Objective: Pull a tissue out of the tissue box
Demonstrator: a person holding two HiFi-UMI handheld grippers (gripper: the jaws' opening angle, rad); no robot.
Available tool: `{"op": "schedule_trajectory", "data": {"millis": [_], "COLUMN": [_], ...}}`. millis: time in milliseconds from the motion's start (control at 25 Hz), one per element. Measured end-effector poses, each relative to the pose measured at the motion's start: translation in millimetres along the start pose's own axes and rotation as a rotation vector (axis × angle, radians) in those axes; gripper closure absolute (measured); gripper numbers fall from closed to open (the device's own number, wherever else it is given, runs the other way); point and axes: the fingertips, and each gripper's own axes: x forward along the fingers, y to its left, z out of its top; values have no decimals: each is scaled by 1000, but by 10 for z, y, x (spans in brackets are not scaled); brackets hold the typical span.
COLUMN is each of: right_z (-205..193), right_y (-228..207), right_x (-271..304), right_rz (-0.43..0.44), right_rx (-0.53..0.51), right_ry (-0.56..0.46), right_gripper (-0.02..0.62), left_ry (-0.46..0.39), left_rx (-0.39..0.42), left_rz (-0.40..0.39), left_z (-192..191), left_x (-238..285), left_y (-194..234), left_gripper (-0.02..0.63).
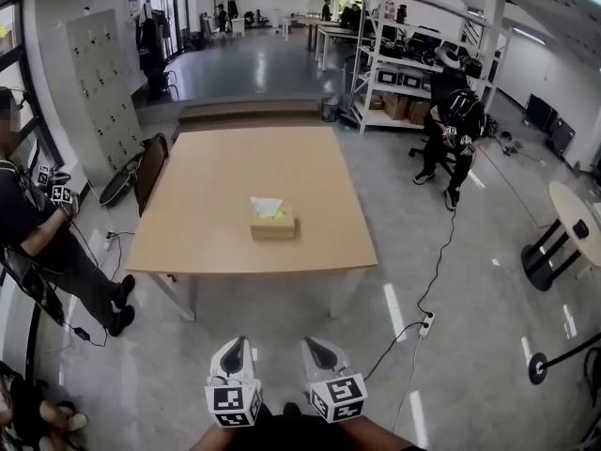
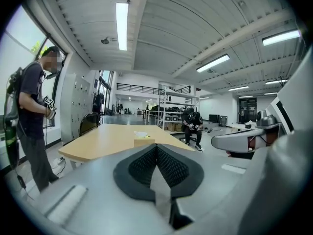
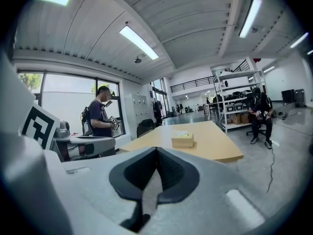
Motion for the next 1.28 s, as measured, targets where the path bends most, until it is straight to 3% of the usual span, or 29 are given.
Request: {"op": "schedule_trajectory", "data": {"millis": [440, 720, 1280], "right_z": [40, 156, 665], "right_y": [-210, -314, -496], "right_x": [291, 749, 1925], "right_rz": [-40, -61, -194], "right_rx": [8, 9, 8], "right_ry": [48, 79, 83], "right_gripper": [604, 604, 604], "left_ry": [44, 78, 38], "left_rx": [20, -9, 0], "left_rz": [-12, -29, -174], "left_z": [-60, 2, 572], "left_x": [404, 930, 2106], "left_y": [100, 351, 1059], "left_gripper": [588, 588, 588]}}
